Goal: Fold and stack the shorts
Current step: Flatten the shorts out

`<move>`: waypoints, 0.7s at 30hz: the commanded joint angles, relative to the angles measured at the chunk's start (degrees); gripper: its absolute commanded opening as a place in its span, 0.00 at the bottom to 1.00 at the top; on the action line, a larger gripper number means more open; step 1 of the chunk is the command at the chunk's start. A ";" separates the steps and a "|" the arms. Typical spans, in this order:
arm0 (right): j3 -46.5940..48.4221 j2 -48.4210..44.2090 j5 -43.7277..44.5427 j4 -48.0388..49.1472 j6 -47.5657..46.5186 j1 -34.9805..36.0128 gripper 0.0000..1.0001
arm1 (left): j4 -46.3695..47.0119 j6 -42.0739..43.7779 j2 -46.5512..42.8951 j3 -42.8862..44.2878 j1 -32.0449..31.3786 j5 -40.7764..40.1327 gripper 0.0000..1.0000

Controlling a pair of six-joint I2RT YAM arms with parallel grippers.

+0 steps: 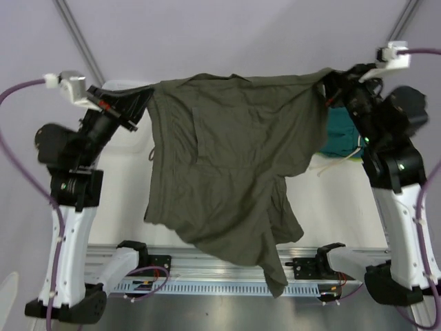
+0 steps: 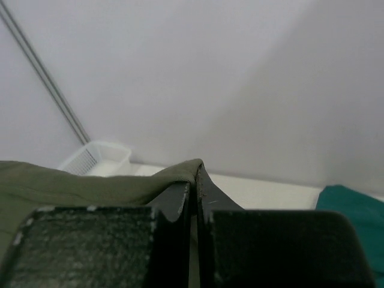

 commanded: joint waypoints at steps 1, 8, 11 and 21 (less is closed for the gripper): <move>-0.91 5.90 1.43 0.39 0.05 -1.02 0.00 | 1.28 1.32 6.52 1.53 0.26 -1.86 0.00; 5.48 22.25 -5.68 4.44 5.15 -6.38 0.00 | 6.55 1.32 23.83 11.68 0.70 -0.81 0.00; 16.81 30.60 -7.71 2.77 5.07 -7.09 0.00 | 6.73 0.62 31.92 18.37 1.14 -0.45 0.00; 7.40 27.76 -12.19 6.69 6.64 -7.00 0.00 | 15.06 0.88 28.44 9.12 1.23 2.71 0.00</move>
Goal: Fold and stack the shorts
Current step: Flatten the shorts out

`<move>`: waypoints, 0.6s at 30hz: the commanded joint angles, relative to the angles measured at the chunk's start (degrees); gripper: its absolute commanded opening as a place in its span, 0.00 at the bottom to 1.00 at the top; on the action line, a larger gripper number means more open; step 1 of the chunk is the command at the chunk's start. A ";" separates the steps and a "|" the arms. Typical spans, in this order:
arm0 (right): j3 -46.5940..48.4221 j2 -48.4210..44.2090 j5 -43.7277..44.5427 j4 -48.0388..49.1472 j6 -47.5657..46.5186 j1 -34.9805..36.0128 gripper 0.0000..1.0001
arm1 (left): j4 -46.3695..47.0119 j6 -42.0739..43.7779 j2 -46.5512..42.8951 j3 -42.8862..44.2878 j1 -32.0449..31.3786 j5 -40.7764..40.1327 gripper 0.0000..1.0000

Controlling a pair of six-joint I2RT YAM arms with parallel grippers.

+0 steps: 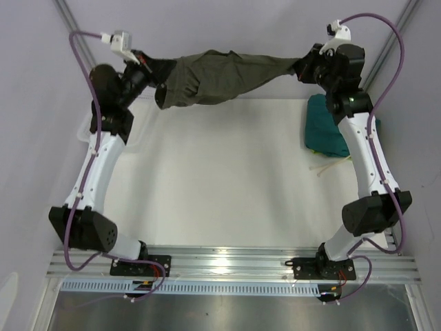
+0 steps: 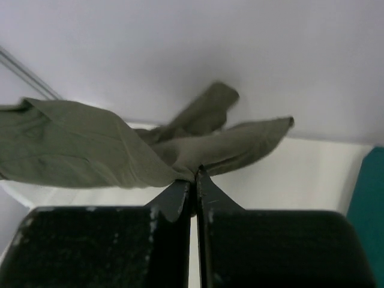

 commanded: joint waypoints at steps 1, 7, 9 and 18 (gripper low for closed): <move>-13.39 -8.90 -2.64 7.35 2.07 -0.27 0.00 | 10.24 0.62 -11.23 -16.93 0.46 1.66 0.01; -44.45 -20.60 -5.10 11.42 6.39 -0.62 0.00 | 15.79 -3.34 -24.52 -46.73 -4.08 -0.35 0.00; -50.85 -23.32 -4.06 7.75 6.47 -0.45 0.00 | 14.48 -3.86 -30.85 -55.96 -7.95 -4.82 0.00; -64.22 -43.10 13.51 -5.82 7.62 -0.44 0.00 | 3.42 -5.54 -55.70 -74.43 -33.61 -19.69 0.01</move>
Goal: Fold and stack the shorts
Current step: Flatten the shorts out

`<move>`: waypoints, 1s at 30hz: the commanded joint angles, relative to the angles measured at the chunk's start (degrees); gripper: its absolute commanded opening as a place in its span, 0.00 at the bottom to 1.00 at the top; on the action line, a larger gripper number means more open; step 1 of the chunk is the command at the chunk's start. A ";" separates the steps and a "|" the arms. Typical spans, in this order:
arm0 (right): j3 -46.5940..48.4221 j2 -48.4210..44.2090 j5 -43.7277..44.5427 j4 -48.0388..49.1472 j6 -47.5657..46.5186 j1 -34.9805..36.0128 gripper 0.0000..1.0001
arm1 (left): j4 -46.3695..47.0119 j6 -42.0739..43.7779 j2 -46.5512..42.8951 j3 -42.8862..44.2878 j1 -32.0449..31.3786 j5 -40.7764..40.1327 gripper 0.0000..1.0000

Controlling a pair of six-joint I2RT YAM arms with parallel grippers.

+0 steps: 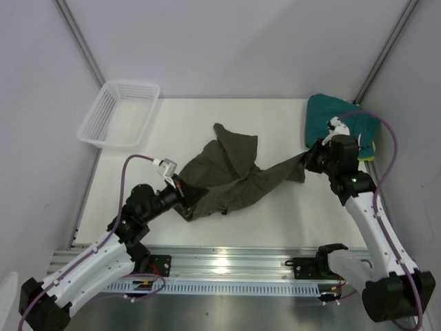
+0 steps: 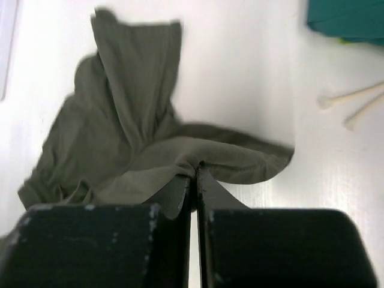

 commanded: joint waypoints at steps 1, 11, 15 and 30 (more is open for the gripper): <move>-3.37 -5.45 9.55 -1.16 0.71 -0.01 0.00 | -5.50 0.82 -8.50 -2.49 -6.25 -8.02 0.05; -13.92 -30.73 12.52 -0.60 1.67 -0.01 0.09 | -13.01 3.82 -17.74 -2.41 -8.01 5.93 0.59; -8.51 -41.39 18.68 -10.10 3.52 1.83 0.99 | -18.52 4.08 -19.50 -0.47 -8.10 5.08 0.70; -5.23 -14.80 -3.50 1.99 4.40 3.06 0.92 | -28.84 -1.46 -11.08 8.41 -3.19 -14.73 0.93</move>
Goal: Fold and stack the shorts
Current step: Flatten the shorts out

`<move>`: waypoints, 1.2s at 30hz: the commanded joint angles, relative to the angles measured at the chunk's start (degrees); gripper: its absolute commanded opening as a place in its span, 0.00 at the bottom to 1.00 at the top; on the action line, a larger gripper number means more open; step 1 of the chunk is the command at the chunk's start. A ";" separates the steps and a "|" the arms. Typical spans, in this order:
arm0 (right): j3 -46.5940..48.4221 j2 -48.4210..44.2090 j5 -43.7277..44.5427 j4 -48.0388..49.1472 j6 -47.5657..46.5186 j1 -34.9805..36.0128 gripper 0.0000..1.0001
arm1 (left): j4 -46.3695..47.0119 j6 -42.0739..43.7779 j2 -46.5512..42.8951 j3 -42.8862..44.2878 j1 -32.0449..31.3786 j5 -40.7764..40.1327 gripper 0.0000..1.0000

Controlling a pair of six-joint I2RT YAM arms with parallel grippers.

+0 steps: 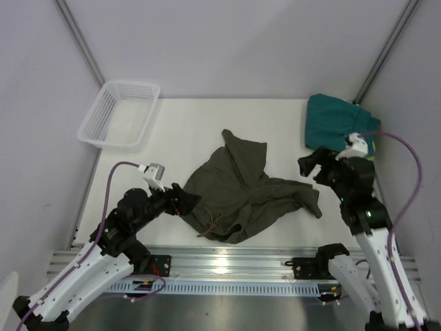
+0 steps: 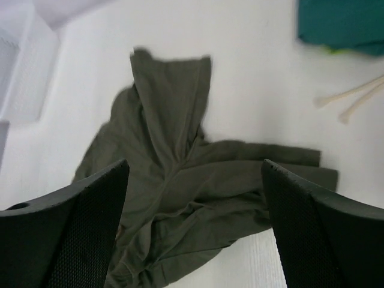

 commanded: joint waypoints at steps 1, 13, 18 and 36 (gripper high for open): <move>-0.07 11.33 -12.48 7.08 0.93 1.58 0.91 | 1.83 -0.23 6.52 3.49 2.15 3.20 0.93; 11.17 48.07 -17.40 16.83 1.01 9.85 0.94 | -8.97 -7.61 21.22 7.53 15.07 5.07 0.93; 22.06 61.88 -13.64 15.26 2.42 9.58 0.80 | -11.78 -9.45 28.40 8.32 18.06 6.03 0.93; 51.18 90.02 5.10 -0.03 -3.38 9.58 0.50 | -11.79 -4.54 56.38 18.79 22.19 6.64 0.94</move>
